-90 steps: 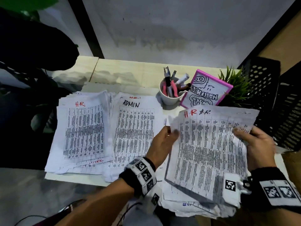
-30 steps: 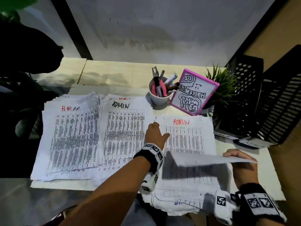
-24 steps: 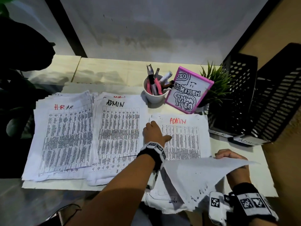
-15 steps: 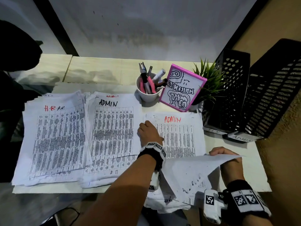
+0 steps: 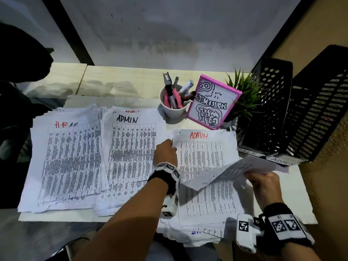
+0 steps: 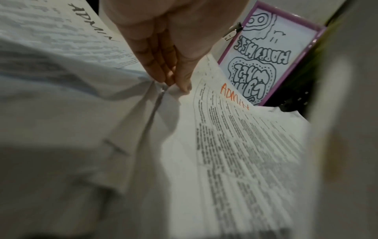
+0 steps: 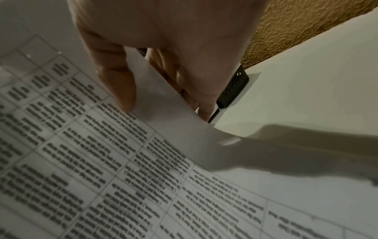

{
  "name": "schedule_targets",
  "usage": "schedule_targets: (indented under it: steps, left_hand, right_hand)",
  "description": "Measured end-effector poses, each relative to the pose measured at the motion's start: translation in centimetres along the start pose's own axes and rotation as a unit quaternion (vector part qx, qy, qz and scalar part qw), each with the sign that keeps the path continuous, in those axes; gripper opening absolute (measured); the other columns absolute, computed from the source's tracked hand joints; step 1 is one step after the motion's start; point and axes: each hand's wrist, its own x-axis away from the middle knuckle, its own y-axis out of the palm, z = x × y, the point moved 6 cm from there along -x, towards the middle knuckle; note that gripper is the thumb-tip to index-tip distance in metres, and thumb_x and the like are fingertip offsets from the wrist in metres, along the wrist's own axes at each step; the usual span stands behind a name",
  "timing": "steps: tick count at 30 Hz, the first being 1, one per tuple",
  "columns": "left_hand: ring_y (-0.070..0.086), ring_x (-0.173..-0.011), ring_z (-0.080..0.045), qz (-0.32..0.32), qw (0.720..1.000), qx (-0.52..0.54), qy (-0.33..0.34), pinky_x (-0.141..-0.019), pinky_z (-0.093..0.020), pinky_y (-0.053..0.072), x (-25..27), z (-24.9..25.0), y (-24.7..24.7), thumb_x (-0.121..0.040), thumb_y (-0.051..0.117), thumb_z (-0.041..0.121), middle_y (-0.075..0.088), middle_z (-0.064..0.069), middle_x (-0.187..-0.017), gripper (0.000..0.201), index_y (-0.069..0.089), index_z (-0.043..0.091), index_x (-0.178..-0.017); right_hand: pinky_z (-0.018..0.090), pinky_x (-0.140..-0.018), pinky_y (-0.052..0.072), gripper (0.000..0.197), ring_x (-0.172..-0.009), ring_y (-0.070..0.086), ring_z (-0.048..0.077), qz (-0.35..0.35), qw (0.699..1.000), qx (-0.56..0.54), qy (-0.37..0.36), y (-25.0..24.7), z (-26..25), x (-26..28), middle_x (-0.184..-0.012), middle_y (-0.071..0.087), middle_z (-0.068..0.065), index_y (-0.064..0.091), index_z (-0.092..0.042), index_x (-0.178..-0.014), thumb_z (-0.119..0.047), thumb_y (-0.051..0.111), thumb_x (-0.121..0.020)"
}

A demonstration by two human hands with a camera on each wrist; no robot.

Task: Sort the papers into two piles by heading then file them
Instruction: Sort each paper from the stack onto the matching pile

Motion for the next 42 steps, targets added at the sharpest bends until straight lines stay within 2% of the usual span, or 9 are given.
schedule_targets:
  steps: [8, 14, 17, 21, 24, 27, 33, 38, 42]
  left_hand:
    - [0.065, -0.102, -0.011, 0.027, 0.962, 0.166, 0.216, -0.094, -0.018, 0.047, 3.6, 0.7, -3.2, -0.090, 0.057, 0.002, 0.069, -0.005, -0.114, 0.028, 0.069, 0.012, -0.113]
    - [0.064, -0.100, -0.001, -0.070, 0.932, 0.251, 0.251, -0.086, -0.023, 0.053, 8.7, 0.2, -3.2, -0.091, 0.040, 0.000, 0.069, 0.013, -0.109, 0.039, 0.066, 0.025, -0.106]
    - [0.064, -0.092, -0.003, -0.072, 0.925, 0.308, 0.210, -0.079, -0.029, 0.053, 9.9, 0.1, -3.2, -0.096, 0.042, 0.025, 0.068, 0.015, -0.099, 0.018, 0.059, 0.026, -0.102]
    - [0.058, -0.108, -0.008, -0.111, 0.911, 0.380, 0.116, -0.093, -0.036, 0.047, 10.7, 0.0, -2.5, -0.075, 0.061, 0.065, 0.060, 0.016, -0.116, 0.050, 0.040, 0.041, -0.114]
    - [0.056, -0.109, -0.002, -0.106, 0.918, 0.369, 0.098, -0.095, -0.031, 0.045, 10.7, 0.3, -2.7, -0.071, 0.077, 0.045, 0.055, 0.025, -0.112, 0.062, 0.031, 0.048, -0.111]
    - [0.062, -0.094, -0.010, -0.055, 0.922, 0.369, 0.101, -0.082, -0.043, 0.054, 10.1, 0.9, -4.2, -0.082, 0.070, 0.026, 0.058, 0.008, -0.109, 0.051, 0.030, 0.045, -0.107]
    - [0.065, -0.091, -0.023, 0.064, 0.913, 0.401, 0.048, -0.078, -0.043, 0.054, 5.6, -2.7, -12.0, -0.082, 0.069, 0.006, 0.060, 0.001, -0.103, 0.052, 0.032, 0.037, -0.102]
    - [0.057, -0.076, -0.018, 0.094, 0.936, 0.340, -0.020, -0.064, -0.030, 0.050, 0.5, -9.1, -16.4, -0.084, 0.066, 0.005, 0.058, -0.003, -0.099, 0.050, 0.032, 0.022, -0.117]
    - [0.050, -0.064, -0.022, 0.090, 0.953, 0.280, -0.069, -0.053, -0.028, 0.045, -2.3, -13.0, -16.1, -0.084, 0.062, 0.002, 0.056, -0.014, -0.100, 0.051, 0.036, 0.018, -0.125]
  right_hand:
    - [0.015, -0.056, 0.053, 0.014, -0.057, 0.066, 0.004, -0.012, 0.999, -0.020, 0.048, 0.7, 0.2, -0.4, -0.061, 0.070, -0.005, 0.075, -0.019, -0.061, -0.009, 0.078, -0.051]
    - [0.013, -0.042, 0.044, 0.028, -0.040, 0.054, 0.003, 0.030, 0.995, -0.056, 0.073, -0.1, 0.8, -1.4, -0.045, 0.060, -0.003, 0.066, 0.000, -0.060, 0.023, 0.053, -0.071]
    - [0.014, -0.040, 0.041, 0.009, -0.043, 0.052, 0.010, 0.022, 0.997, -0.035, 0.065, -0.3, 1.2, -1.8, -0.048, 0.056, 0.002, 0.063, 0.009, -0.067, 0.013, 0.067, -0.059]
    - [0.021, -0.055, 0.054, 0.060, -0.063, 0.066, 0.018, -0.008, 0.997, -0.036, 0.064, 0.7, 0.9, -2.4, -0.071, 0.069, 0.008, 0.053, 0.022, -0.102, -0.003, 0.077, -0.053]
    - [0.036, -0.074, 0.058, 0.072, -0.089, 0.070, 0.024, -0.045, 0.997, -0.040, 0.042, 2.8, -0.9, -2.4, -0.099, 0.073, 0.007, 0.063, -0.008, -0.106, -0.023, 0.086, -0.040]
    - [0.024, -0.068, 0.057, 0.088, -0.086, 0.070, 0.014, -0.062, 0.997, -0.035, -0.003, 5.0, -3.1, -2.2, -0.097, 0.074, 0.001, 0.059, -0.016, -0.105, -0.044, 0.090, -0.028]
    - [0.019, -0.056, 0.050, 0.055, -0.065, 0.065, 0.002, -0.076, 0.994, 0.079, 0.025, 7.0, -3.1, -2.8, -0.094, 0.067, 0.011, 0.056, -0.015, -0.117, -0.044, 0.075, -0.074]
    - [0.043, -0.082, 0.049, 0.066, -0.093, 0.059, 0.036, -0.032, 0.887, 0.451, 0.088, 3.9, 3.0, -3.9, -0.100, 0.063, 0.022, 0.061, 0.007, -0.101, -0.051, 0.075, -0.072]
    - [0.046, -0.089, 0.046, 0.066, -0.106, 0.052, 0.042, 0.045, 0.842, 0.528, 0.101, 2.9, 4.1, -3.4, -0.113, 0.054, 0.028, 0.058, 0.003, -0.110, -0.042, 0.081, -0.068]
